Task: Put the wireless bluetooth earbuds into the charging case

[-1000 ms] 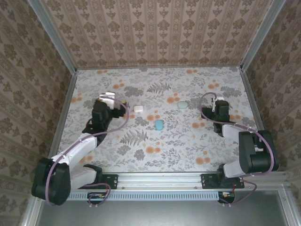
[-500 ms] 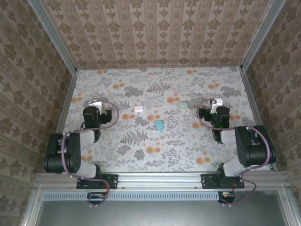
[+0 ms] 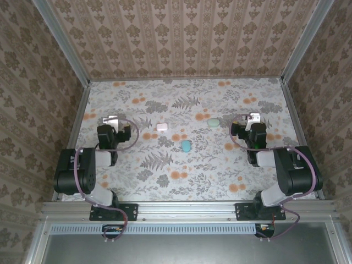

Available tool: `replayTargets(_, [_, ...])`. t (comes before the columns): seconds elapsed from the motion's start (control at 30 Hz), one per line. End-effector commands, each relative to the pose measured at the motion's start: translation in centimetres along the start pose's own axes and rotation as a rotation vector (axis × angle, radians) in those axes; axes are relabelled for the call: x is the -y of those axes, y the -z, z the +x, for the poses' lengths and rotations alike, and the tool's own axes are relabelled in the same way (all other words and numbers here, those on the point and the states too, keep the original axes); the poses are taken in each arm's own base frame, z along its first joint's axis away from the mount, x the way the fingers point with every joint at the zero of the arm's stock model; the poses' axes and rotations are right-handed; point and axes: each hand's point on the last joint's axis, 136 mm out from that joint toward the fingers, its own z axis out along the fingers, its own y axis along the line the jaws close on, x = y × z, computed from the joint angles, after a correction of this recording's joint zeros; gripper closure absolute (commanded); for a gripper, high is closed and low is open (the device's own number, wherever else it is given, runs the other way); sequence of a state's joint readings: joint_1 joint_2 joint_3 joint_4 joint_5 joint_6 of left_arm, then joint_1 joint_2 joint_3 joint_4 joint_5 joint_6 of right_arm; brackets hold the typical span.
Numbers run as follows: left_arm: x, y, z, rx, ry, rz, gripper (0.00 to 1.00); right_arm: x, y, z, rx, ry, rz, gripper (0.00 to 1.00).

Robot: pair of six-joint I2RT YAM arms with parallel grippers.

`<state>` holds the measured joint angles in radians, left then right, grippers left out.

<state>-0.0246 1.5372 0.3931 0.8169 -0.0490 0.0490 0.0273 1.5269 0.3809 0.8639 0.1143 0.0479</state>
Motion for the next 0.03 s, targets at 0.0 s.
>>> replayTargets(0.0, [0.09, -0.1, -1.41, 0.044, 0.002, 0.015, 0.0, 0.12, -0.25, -0.84, 0.02, 0.008, 0.017, 0.0])
